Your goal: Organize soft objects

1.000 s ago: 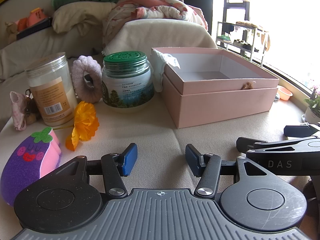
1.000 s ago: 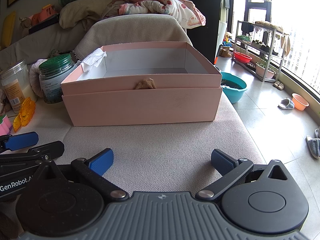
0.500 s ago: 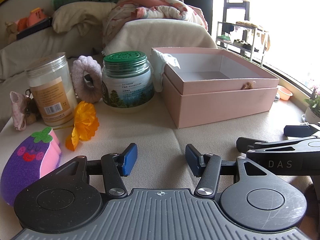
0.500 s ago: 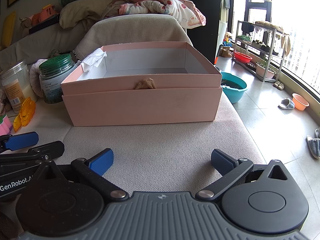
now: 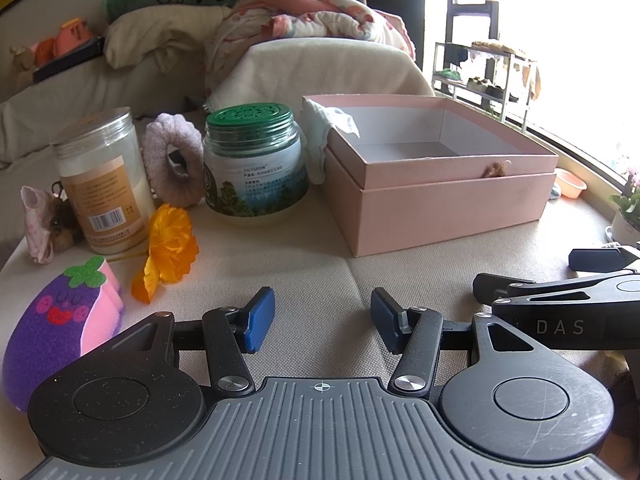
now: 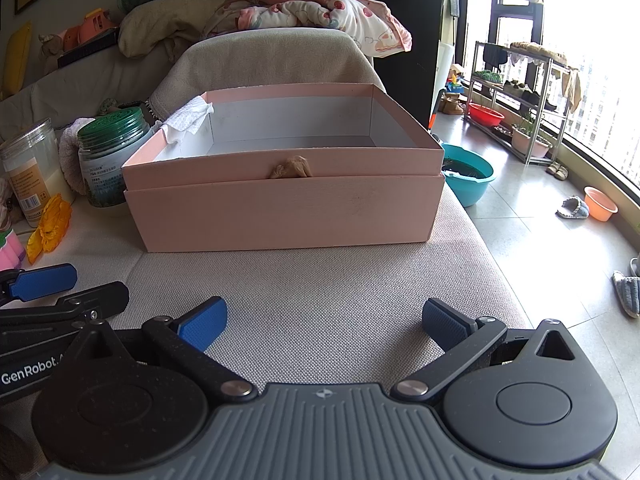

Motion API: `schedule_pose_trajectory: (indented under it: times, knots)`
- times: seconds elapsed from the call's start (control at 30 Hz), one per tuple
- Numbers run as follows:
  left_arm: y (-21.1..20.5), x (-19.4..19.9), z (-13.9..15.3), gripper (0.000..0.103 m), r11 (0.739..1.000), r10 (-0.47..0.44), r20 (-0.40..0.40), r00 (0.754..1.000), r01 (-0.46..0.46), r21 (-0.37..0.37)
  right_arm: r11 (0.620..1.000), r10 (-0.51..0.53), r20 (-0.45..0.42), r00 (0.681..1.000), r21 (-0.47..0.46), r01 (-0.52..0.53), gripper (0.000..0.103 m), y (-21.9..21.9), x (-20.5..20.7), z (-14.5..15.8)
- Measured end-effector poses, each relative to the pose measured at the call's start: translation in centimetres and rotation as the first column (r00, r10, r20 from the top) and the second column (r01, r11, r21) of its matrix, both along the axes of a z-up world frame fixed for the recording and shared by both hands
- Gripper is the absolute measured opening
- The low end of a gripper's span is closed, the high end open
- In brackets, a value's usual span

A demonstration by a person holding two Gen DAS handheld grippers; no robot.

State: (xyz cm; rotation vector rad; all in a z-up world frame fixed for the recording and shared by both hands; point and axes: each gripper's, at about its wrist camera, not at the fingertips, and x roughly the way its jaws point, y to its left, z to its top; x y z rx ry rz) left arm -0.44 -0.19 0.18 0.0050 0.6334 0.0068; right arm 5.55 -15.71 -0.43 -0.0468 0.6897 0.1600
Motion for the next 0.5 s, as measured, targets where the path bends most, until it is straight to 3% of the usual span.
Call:
schedule_pose_trajectory:
  times: [0.5]
  knots:
    - [-0.08, -0.44, 0.27, 0.059, 1.000, 0.001, 0.002, 1.000, -0.001, 0.001, 1.000, 0.000, 0.000, 1.000, 0.000, 0.000, 0.103, -0.03, -0.01, 0.00]
